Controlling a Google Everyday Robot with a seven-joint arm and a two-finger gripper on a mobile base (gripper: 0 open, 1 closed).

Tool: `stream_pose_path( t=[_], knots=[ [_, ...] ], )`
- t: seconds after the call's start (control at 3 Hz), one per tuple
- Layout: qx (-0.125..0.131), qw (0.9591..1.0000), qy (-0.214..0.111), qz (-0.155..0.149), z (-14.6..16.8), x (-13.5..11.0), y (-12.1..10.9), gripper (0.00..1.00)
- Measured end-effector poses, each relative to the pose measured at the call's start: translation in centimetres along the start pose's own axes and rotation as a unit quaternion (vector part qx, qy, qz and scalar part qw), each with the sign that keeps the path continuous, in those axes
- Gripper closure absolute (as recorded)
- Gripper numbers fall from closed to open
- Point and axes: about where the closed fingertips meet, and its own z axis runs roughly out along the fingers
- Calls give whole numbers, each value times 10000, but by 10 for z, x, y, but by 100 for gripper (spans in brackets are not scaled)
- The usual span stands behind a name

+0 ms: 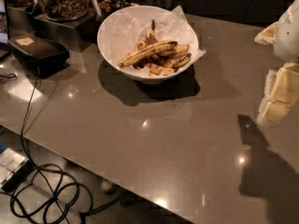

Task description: Pick banana from white bowl

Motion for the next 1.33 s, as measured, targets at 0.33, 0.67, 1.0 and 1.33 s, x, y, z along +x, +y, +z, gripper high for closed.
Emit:
stream_pose_path(
  t=[0.33,0.67,1.0,1.33],
  knots=[
    [28,10000,10,-14,0,-4,-4,0],
    [38,10000,-39,-59,6,-26,-23,0],
    [38,10000,-40,-60,6,-26,-23,0],
    [90,9996,-130,-250,10,-48,-45,0]
  ],
)
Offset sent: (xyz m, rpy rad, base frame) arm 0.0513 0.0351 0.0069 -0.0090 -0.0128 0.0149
